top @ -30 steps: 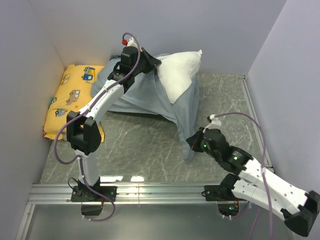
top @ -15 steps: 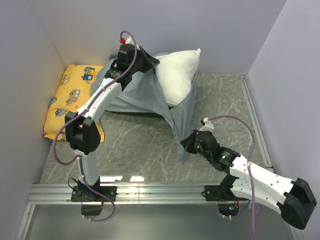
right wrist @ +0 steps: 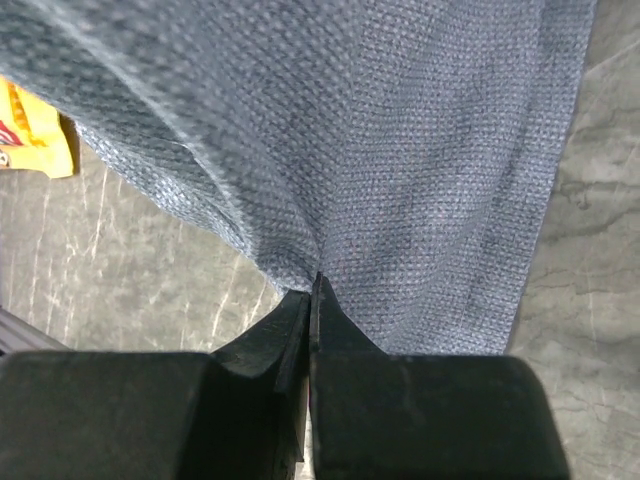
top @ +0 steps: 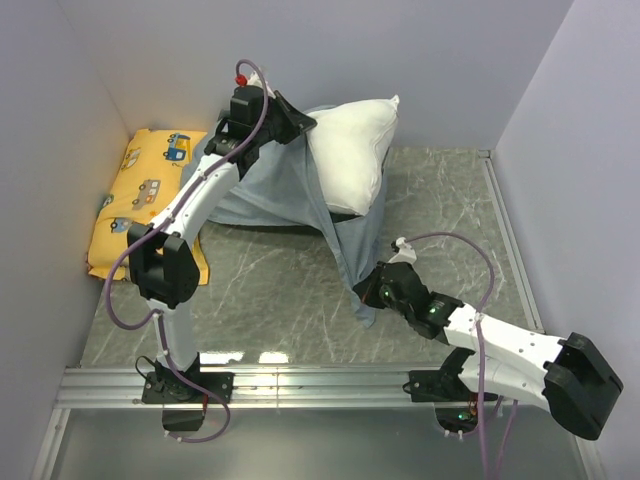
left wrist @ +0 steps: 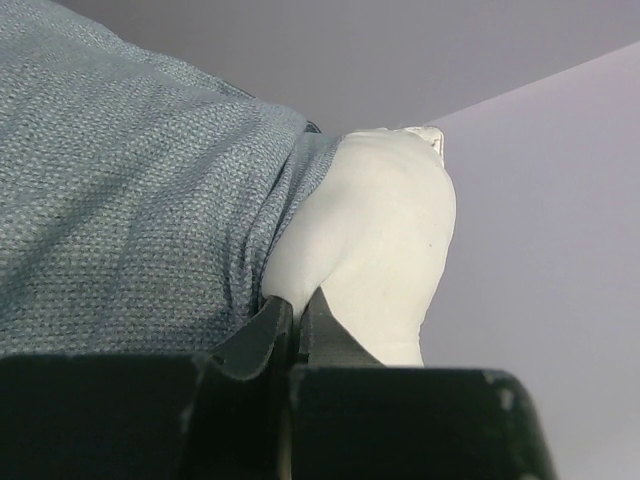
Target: Remove the pillowcase from the pillow
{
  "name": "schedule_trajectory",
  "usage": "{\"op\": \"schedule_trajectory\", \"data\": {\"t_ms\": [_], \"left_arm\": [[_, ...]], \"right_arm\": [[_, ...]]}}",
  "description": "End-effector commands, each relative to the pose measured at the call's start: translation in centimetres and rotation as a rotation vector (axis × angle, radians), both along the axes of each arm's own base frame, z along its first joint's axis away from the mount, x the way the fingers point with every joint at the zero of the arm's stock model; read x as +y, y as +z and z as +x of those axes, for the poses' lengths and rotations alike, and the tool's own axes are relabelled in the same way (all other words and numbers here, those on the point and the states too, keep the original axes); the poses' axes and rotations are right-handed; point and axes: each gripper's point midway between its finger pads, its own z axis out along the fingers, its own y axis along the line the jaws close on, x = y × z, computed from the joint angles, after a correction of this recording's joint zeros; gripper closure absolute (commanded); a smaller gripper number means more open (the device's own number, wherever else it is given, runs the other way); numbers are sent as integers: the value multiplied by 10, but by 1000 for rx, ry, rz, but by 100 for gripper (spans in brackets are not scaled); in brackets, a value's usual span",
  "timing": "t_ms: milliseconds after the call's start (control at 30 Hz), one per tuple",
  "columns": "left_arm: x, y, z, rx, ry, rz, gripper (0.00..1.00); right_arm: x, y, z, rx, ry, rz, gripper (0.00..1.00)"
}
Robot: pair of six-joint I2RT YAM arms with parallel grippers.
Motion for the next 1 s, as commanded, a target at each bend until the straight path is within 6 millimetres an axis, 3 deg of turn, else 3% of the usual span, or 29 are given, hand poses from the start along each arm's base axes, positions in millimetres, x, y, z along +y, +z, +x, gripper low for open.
{"op": "schedule_trajectory", "data": {"t_ms": [0, 67, 300, 433, 500, 533, 600, 667, 700, 833, 900, 967], "left_arm": [[78, 97, 22, -269, 242, -71, 100], [80, 102, 20, -279, 244, -73, 99], [80, 107, 20, -277, 223, -82, 99], [75, 101, 16, -266, 188, -87, 100], [73, 103, 11, -279, 174, -104, 100], [71, 94, 7, -264, 156, -101, 99], [66, 92, 0, -274, 135, -111, 100], [55, 83, -10, -261, 107, -104, 99], [50, 81, -13, -267, 97, -89, 99], [18, 66, -31, -258, 37, -47, 100], [12, 62, -36, -258, 26, -49, 100], [0, 54, -43, -250, 1, -54, 99]], "right_arm": [[-18, -24, -16, 80, 24, -150, 99], [-14, -25, -16, 87, 41, -153, 100], [-5, -58, -25, 162, 60, -119, 100], [-5, -52, -22, 147, 53, -123, 96], [-10, -39, -18, 116, 40, -140, 87], [-8, -25, -12, 81, 43, -137, 78], [-10, 7, -7, 22, 33, -125, 73], [-20, 24, -7, -14, 25, -150, 60], [-19, 51, -4, -69, 21, -111, 58], [-26, 100, -13, -164, 35, -51, 37], [-31, 128, -15, -225, 30, -2, 30], [-39, 140, -15, -253, 3, -11, 23]]}}
